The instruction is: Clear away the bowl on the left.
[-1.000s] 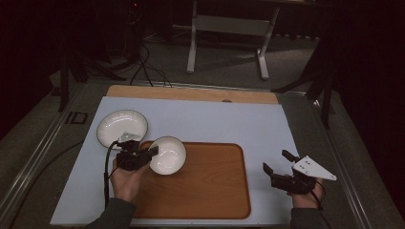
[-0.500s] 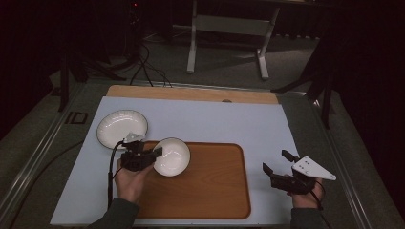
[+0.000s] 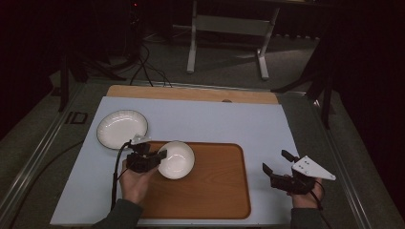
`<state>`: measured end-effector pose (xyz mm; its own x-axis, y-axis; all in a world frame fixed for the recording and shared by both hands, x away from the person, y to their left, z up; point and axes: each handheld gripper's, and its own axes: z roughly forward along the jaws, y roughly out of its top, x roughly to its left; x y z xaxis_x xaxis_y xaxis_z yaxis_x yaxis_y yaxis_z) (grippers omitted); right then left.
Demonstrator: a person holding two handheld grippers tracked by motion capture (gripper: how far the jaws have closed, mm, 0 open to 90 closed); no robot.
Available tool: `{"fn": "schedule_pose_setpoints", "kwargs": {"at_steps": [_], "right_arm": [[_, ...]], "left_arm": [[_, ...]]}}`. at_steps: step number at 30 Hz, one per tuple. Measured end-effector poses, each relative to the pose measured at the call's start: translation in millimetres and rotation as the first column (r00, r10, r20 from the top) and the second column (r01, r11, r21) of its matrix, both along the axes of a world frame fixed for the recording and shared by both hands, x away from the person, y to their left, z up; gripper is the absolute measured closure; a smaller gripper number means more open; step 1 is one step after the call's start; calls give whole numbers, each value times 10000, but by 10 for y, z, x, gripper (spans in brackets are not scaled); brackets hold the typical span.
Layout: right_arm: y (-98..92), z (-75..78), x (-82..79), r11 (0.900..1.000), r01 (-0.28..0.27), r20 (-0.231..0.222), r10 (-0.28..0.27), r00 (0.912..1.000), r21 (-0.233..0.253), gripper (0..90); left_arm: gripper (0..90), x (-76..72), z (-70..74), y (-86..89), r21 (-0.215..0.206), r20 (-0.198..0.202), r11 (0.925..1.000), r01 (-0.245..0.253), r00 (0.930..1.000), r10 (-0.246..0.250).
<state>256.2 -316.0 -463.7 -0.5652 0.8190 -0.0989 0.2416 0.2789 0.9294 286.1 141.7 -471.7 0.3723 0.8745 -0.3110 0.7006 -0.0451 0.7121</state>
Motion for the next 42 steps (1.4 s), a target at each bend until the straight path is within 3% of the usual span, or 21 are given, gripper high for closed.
{"fn": "schedule_pose_setpoints", "kwargs": {"at_steps": [29,42], "right_arm": [[-5,-2,-1,10000,34,-46,-34,10000,0,148],[-7,-1,-2,10000,30,-32,-30,10000,11,148]], "left_arm": [[826,21,-172,-240,517,-468,9976,463,9979,-438],[824,29,-287,-331,637,-873,9953,728,9939,-671]]}}
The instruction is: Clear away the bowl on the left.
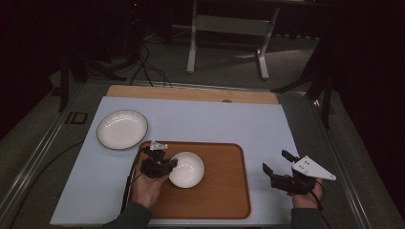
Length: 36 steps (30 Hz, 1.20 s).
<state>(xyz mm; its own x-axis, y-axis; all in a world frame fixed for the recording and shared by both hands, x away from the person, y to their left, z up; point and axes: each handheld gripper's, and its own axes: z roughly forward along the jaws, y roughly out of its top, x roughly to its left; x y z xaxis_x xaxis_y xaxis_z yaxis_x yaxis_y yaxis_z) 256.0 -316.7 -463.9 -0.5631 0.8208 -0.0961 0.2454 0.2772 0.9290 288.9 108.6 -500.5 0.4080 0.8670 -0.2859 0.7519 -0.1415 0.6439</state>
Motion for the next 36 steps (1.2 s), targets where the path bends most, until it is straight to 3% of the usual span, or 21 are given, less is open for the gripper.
{"fn": "schedule_pose_setpoints", "kwargs": {"at_steps": [7,17,20,28,36], "right_arm": [[-2,1,-1,10000,15,7,-15,10000,4,149],[-3,1,-3,10000,34,7,-34,10000,-6,148],[0,0,-2,10000,28,3,-28,10000,-14,148],[3,0,-3,10000,18,4,-17,10000,-30,148],[-1,1,-3,10000,26,21,-26,10000,-11,149]], "left_arm": [[822,1,-60,-47,-135,-301,9998,145,9994,-149],[828,-14,-77,-74,191,-738,9996,224,9971,-209],[823,-18,-92,-104,406,-529,9990,192,9985,-171],[746,-20,-92,-109,273,-218,9987,420,9989,-415],[617,-70,49,-59,407,741,9988,286,9967,-315]]}}
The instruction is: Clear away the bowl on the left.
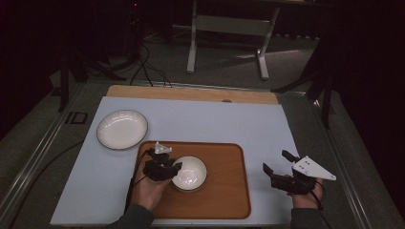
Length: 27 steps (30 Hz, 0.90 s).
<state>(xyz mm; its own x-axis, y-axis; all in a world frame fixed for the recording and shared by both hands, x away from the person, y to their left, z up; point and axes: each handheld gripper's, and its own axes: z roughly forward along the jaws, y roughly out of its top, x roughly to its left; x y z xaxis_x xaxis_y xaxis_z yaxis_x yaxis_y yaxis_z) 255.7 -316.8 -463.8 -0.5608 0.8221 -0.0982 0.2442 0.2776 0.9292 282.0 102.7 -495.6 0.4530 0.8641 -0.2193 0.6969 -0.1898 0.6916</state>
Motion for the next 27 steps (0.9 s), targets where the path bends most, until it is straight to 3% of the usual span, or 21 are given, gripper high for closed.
{"fn": "schedule_pose_setpoints", "kwargs": {"at_steps": [7,12,16,23,27], "right_arm": [[-1,2,-1,10000,9,20,-9,10000,17,148],[-3,3,-3,10000,23,37,-23,10000,33,148],[-3,4,-4,10000,33,41,-33,10000,55,148],[-14,9,-7,9999,40,76,-41,10000,107,148],[-18,10,-8,9999,62,60,-63,10000,133,148]], "left_arm": [[501,-20,70,98,-176,631,9998,133,9979,-121],[436,-46,175,174,105,1196,9999,-92,9928,79],[382,-75,260,215,250,1681,9996,-141,9857,97],[352,-138,400,308,286,2554,9995,-159,9668,81],[348,-153,458,391,430,2752,9981,-443,9609,308]]}}
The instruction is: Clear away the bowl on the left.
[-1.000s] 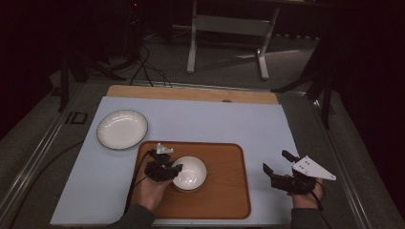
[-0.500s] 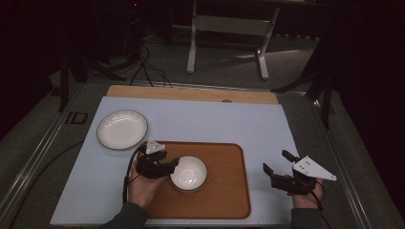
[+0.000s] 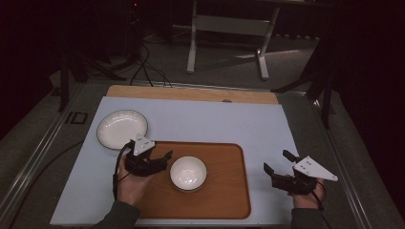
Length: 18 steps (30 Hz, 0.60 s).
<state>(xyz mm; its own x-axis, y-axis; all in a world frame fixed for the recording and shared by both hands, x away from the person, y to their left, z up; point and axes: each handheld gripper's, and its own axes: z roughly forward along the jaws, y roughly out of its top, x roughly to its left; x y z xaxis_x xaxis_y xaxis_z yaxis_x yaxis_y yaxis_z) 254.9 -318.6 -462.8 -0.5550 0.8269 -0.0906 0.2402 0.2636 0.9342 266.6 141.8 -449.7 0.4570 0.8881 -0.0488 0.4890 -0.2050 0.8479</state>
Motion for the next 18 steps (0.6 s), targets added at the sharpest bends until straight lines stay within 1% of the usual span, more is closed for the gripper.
{"fn": "schedule_pose_setpoints", "kwargs": {"at_steps": [5,10,15,18], "right_arm": [[1,0,-2,10000,5,-9,-5,10000,-9,148],[-7,-1,-4,10000,33,-16,-33,10000,31,149],[-2,-4,-1,10000,28,-45,-28,10000,-8,148],[-5,-6,0,10000,50,-59,-50,10000,15,148]], "left_arm": [[351,-15,56,158,-21,234,9991,-433,9988,433],[352,-30,100,334,47,408,9952,-977,9944,974],[338,-60,122,509,305,588,9931,-1129,9921,1109],[332,-78,124,620,239,674,9921,-1234,9903,1215]]}}
